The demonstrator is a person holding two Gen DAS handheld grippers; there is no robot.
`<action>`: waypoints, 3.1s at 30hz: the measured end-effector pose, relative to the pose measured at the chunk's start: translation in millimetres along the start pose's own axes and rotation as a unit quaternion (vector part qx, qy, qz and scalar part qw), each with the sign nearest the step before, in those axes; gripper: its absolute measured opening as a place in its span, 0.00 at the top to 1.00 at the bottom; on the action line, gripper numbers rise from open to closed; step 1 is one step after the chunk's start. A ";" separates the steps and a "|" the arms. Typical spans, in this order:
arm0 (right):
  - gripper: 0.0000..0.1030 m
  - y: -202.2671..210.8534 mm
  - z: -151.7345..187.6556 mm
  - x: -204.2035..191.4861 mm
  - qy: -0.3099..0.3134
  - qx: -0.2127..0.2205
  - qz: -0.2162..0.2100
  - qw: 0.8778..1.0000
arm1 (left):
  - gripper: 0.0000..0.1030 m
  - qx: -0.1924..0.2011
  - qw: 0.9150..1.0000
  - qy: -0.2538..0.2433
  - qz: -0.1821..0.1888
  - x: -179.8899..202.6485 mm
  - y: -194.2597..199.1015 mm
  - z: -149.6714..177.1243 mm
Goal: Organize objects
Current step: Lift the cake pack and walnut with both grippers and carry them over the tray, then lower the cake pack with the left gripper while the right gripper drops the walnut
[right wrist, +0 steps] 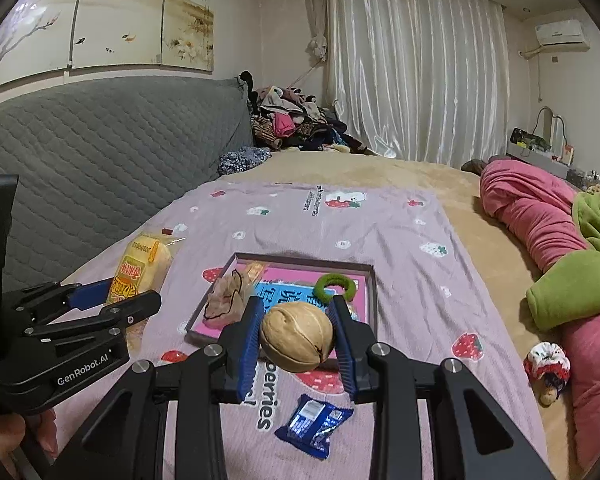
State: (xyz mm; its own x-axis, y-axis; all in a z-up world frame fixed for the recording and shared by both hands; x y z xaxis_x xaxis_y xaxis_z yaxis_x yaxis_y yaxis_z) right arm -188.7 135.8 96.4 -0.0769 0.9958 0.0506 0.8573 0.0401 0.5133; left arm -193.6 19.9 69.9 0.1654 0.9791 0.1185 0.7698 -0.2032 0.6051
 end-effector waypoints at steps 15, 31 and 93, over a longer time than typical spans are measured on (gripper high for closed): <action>0.67 -18.7 -24.9 -5.1 0.004 0.012 -0.007 1.000 | 0.58 0.004 1.000 -0.002 -0.005 -8.9 -13.7 -19.2; 0.67 -41.2 -61.1 -16.6 0.007 0.040 -0.025 0.999 | 0.58 0.018 1.000 0.013 -0.004 -26.6 -45.1 -62.1; 0.67 -258.9 97.4 -43.1 0.051 -0.156 -0.031 0.986 | 0.58 -0.129 0.991 0.043 0.005 -64.9 -235.2 62.9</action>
State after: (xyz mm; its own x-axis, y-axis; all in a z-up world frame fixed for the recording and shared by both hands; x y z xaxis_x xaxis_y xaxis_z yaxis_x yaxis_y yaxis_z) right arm -357.7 90.5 -122.1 -0.1876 0.9782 0.0885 0.6521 0.0567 0.7560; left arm -346.6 3.6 -129.6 0.1106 0.9762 0.1865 0.5840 -0.2156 0.7826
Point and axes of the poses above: each gripper's, at about its wrist camera, not at the fingertips, and y roughly against the way its jaws point, x to its right, z to its underside, the point moved 10 cm from there along -y, roughly the way its jaws point, and after that the axes turned 8 degrees about z, right-handed, at the moved point
